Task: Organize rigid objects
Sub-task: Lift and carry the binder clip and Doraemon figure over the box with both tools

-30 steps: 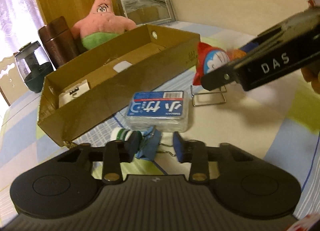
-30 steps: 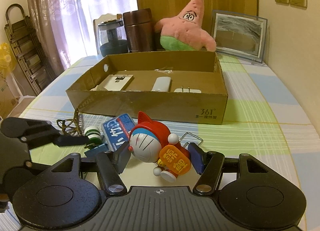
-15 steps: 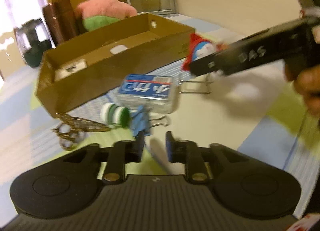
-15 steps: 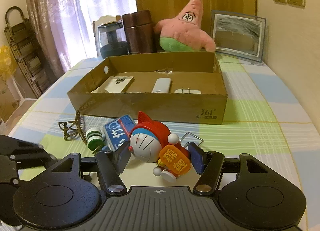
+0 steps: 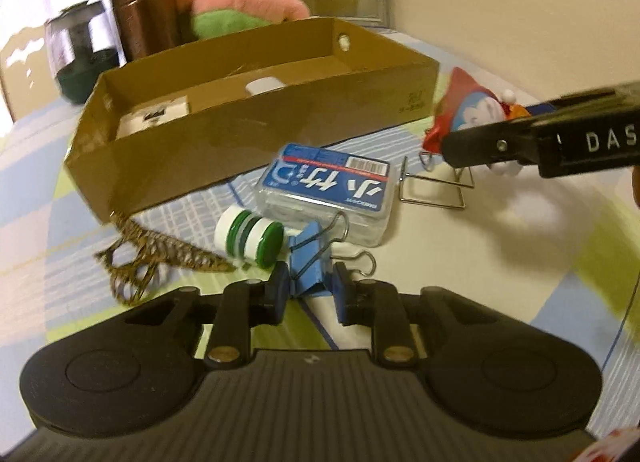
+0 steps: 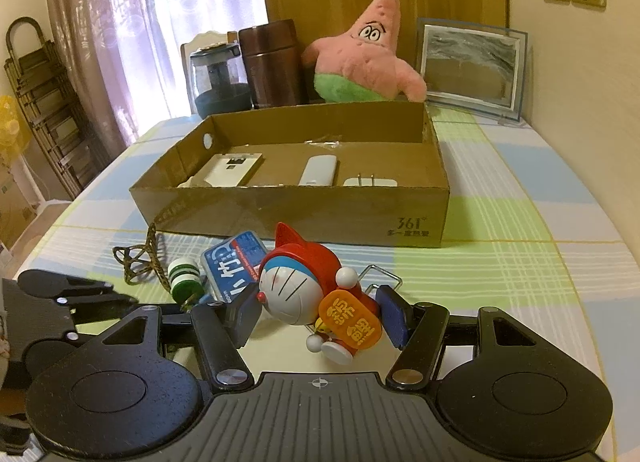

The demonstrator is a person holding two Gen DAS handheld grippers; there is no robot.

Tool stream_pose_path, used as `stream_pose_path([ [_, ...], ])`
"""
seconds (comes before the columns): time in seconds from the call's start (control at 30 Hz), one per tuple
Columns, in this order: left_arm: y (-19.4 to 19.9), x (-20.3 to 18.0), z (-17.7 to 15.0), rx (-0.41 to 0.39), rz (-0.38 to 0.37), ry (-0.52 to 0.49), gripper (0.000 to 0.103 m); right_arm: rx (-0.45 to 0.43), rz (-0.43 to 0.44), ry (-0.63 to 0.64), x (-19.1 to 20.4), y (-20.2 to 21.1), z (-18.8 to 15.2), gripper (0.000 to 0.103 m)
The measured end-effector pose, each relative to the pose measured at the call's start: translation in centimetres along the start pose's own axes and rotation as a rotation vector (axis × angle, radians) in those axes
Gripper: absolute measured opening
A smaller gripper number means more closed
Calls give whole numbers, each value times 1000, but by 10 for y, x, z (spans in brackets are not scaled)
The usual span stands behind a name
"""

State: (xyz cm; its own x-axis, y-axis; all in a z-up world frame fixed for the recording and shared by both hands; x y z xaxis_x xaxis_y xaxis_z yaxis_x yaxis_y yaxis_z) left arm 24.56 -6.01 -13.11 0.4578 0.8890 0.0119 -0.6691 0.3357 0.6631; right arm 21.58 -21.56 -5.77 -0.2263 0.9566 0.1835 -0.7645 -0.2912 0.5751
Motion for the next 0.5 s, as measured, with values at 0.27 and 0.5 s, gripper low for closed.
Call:
stream_pose_path([
  [0.27,28,-23,-12,33,-91,20,19,-11,0,-3,0,5,2,59],
  [0.5,45,-28,-13,-12,-114,-247,52,-15,-8,-18,-5,10,3,59],
])
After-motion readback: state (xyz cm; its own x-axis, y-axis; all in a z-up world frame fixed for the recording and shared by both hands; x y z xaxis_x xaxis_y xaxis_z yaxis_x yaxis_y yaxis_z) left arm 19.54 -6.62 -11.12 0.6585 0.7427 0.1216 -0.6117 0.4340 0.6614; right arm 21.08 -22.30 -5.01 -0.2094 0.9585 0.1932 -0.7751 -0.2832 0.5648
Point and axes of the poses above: each gripper's, at about its wrist camera, not at the fingertips, and y roughly against the way its jaws point, x to its left, z to its top, the point moved 6 cm from there along -y, roughly the way its jaws point, and after that the axes turned 5 degrees about -x, right-handed, at the moved point
